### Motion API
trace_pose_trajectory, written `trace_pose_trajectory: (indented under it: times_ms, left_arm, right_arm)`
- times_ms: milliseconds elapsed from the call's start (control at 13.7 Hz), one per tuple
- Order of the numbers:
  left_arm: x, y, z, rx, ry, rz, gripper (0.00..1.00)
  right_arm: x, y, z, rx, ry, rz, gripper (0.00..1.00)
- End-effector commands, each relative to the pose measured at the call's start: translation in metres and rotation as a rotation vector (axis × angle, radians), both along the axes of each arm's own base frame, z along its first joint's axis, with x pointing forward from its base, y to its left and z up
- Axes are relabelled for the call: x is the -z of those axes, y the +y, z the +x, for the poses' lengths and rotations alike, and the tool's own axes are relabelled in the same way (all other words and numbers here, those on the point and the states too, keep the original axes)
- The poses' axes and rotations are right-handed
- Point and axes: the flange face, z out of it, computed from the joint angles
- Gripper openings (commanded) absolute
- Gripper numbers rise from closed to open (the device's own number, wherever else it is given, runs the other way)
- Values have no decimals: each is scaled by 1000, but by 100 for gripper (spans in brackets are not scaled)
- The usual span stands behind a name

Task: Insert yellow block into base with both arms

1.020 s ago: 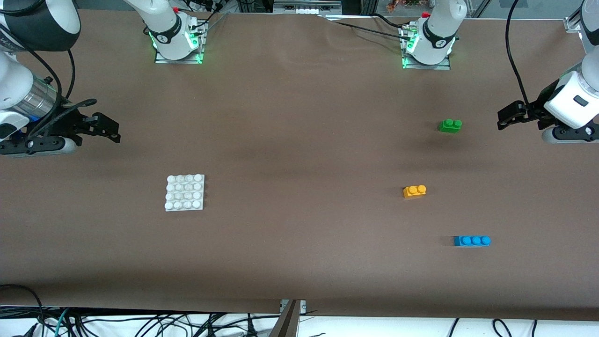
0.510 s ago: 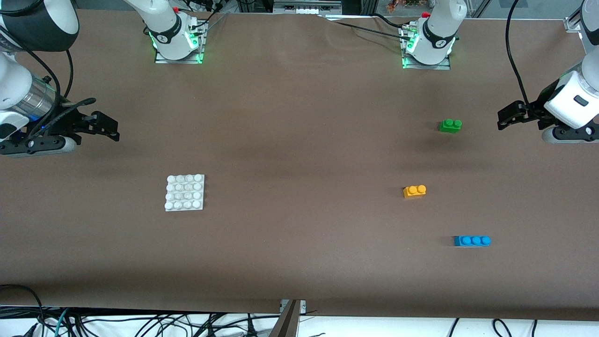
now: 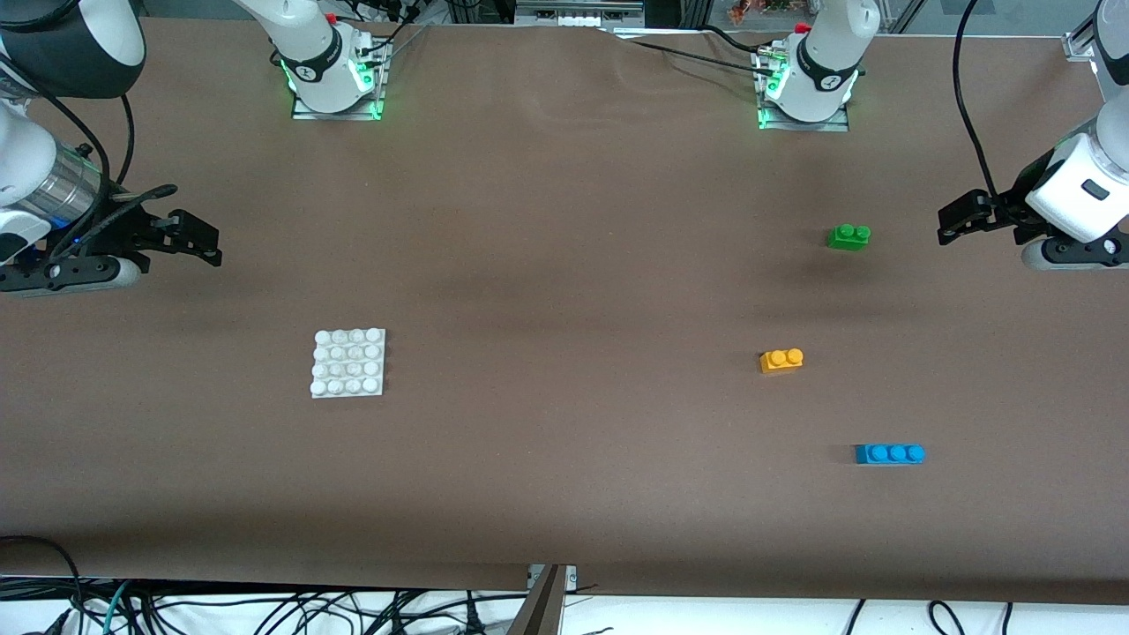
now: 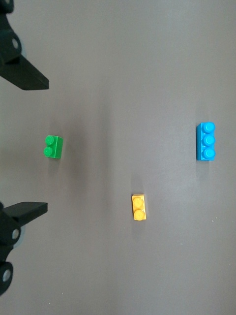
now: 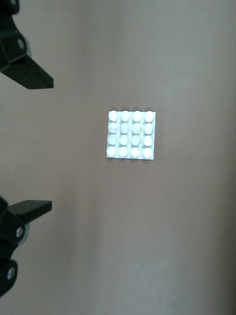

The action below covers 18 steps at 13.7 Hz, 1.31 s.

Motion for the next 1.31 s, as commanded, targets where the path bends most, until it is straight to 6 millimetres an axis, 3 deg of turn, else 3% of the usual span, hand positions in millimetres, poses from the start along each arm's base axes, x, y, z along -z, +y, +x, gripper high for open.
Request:
trace_pose_trajectory:
  times_ms: [0, 1238]
  left_arm:
    - [-7, -1, 4, 2, 1, -12, 100]
    - [-7, -1, 3, 2, 3, -12, 100]
  right_arm:
    - [-5, -5, -1, -14, 1, -23, 100]
    - [5, -5, 3, -14, 8, -24, 100]
